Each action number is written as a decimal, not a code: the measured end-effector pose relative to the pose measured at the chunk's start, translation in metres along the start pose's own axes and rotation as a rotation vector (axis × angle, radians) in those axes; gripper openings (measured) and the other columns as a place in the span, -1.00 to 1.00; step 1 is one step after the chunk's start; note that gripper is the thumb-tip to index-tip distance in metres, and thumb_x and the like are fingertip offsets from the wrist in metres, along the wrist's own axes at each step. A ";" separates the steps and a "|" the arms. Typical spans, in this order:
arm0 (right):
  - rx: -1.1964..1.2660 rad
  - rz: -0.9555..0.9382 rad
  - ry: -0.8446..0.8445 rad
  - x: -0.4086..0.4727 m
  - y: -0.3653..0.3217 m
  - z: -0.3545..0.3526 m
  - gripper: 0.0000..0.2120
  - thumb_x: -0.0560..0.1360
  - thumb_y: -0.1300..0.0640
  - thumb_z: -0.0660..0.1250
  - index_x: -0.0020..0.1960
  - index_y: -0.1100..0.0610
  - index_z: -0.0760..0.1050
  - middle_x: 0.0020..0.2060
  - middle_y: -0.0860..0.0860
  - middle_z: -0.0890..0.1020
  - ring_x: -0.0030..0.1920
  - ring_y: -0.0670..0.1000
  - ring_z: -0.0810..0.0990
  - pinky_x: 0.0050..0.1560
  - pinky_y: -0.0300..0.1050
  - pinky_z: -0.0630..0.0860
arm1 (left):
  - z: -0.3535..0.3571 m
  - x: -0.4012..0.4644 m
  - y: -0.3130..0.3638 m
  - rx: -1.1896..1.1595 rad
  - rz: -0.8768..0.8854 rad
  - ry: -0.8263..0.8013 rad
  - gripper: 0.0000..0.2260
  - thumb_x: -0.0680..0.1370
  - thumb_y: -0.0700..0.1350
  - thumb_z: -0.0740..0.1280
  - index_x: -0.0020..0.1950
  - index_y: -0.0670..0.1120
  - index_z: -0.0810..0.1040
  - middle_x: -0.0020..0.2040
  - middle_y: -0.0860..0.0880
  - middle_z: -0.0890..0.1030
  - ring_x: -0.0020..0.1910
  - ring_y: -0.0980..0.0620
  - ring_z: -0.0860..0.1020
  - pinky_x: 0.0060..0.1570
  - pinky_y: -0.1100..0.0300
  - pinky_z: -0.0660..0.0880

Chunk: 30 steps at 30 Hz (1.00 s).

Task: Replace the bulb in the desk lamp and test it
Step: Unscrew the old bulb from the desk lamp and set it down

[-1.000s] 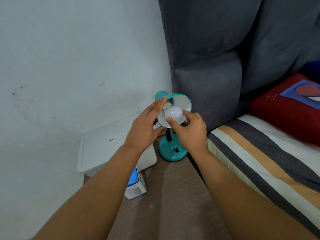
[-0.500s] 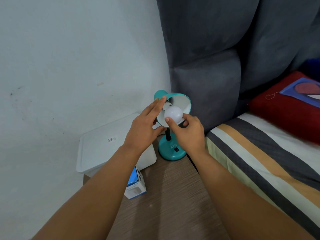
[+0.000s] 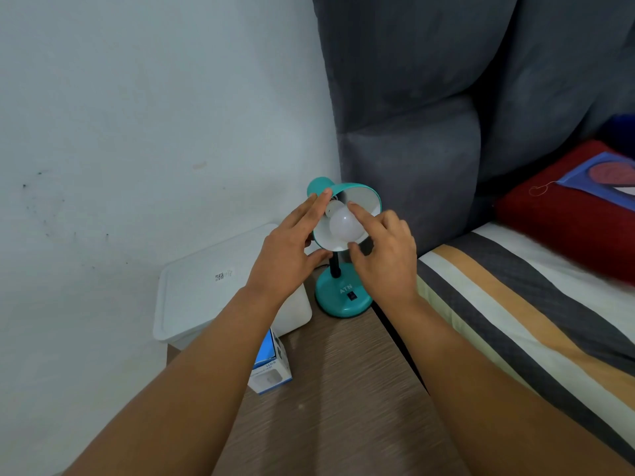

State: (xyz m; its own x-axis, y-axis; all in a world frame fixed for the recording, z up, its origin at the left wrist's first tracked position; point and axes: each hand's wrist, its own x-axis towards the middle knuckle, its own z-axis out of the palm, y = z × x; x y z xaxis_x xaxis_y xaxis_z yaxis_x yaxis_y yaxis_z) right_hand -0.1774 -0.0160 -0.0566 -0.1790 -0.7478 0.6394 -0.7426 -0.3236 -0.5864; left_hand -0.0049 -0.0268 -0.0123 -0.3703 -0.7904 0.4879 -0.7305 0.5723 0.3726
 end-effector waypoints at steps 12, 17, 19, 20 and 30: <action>0.426 0.550 -0.140 -0.002 -0.015 0.007 -0.42 0.34 -0.42 0.41 0.12 0.00 0.61 -0.09 -0.02 0.56 -0.11 -0.07 0.55 -0.13 -0.15 0.46 | 0.002 0.000 0.003 -0.027 -0.037 0.002 -0.15 0.50 -0.06 0.51 0.59 0.30 0.06 0.55 0.01 0.34 0.39 -0.01 0.48 0.25 -0.01 0.55; 0.329 0.613 -0.153 0.004 -0.019 0.006 -0.35 0.23 -0.56 0.30 -0.08 -0.01 0.64 -0.21 -0.04 0.64 -0.15 0.02 0.64 -0.04 0.12 0.61 | 0.001 0.000 0.004 -0.033 -0.049 -0.003 -0.17 0.49 -0.06 0.51 0.60 0.23 0.10 0.54 0.01 0.35 0.36 0.00 0.50 0.24 0.00 0.56; 0.271 0.579 -0.159 0.005 -0.019 0.002 -0.38 0.25 -0.50 0.36 0.04 -0.03 0.64 -0.14 -0.07 0.64 -0.08 0.02 0.63 0.06 0.18 0.58 | 0.001 -0.001 0.004 -0.040 -0.051 -0.004 -0.17 0.49 -0.07 0.52 0.60 0.24 0.09 0.54 0.01 0.35 0.34 0.01 0.51 0.23 0.00 0.56; 0.234 0.540 -0.152 0.005 -0.019 -0.001 -0.40 0.28 -0.44 0.40 0.13 -0.05 0.63 -0.08 -0.07 0.64 -0.03 0.01 0.62 0.12 0.18 0.55 | 0.000 -0.001 0.004 -0.039 -0.051 -0.005 -0.16 0.49 -0.07 0.52 0.60 0.24 0.09 0.54 0.00 0.35 0.34 0.00 0.51 0.23 0.00 0.56; 0.103 0.331 -0.062 -0.005 -0.015 -0.019 -0.40 0.36 -0.30 0.48 0.30 -0.05 0.56 -0.11 -0.08 0.53 0.03 0.00 0.53 0.07 0.00 0.33 | -0.004 0.000 0.011 0.041 -0.074 -0.031 -0.08 0.47 -0.08 0.54 0.61 0.24 0.01 0.59 0.02 0.27 0.49 -0.05 0.37 0.36 -0.08 0.47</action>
State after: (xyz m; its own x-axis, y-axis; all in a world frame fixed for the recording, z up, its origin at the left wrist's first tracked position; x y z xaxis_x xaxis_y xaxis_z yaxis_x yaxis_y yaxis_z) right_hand -0.1778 0.0039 -0.0412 -0.3572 -0.8547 0.3766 -0.5815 -0.1121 -0.8058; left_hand -0.0106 -0.0194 -0.0051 -0.3315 -0.8371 0.4353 -0.7791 0.5030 0.3740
